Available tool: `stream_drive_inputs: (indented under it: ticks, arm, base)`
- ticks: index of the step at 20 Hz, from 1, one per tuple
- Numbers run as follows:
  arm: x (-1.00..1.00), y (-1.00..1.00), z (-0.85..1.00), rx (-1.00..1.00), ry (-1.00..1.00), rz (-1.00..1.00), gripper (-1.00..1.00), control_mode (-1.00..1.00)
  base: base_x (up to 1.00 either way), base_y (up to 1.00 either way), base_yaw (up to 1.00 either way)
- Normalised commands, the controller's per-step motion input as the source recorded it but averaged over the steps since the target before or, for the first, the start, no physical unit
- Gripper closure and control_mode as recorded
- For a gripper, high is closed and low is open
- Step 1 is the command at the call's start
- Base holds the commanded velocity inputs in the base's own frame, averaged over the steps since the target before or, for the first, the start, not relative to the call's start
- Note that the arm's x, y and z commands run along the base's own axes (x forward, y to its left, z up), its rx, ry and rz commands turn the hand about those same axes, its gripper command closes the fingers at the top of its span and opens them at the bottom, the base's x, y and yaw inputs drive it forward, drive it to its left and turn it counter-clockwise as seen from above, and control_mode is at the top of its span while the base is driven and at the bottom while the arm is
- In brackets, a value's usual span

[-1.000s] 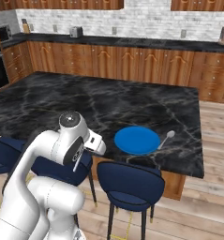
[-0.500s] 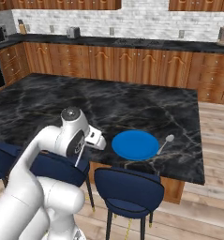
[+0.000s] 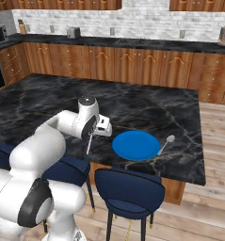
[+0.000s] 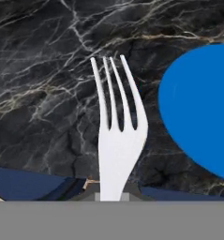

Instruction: Take the fork and place it on the left side of the plate. Then take the spoon and place it on the right side of the plate. Make sure they're directly next to the plate.

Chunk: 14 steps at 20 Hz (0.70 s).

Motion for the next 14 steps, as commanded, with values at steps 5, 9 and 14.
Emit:
stream_drive_inputs:
  ticks: [5,9,14]
  arm:
    - [0.83,-0.02,-0.21,-0.04,0.12,0.09,1.0,-1.0]
    - [0.81,-0.02,-0.24,-0.05,0.13,0.04,1.0,-1.0]
    - [0.58,-0.09,-0.31,-0.08,0.11,0.0,1.0,-1.0]
  base:
    - [0.0,0.0,0.0]
    - [0.0,0.0,0.0]
    - [0.0,0.0,0.0]
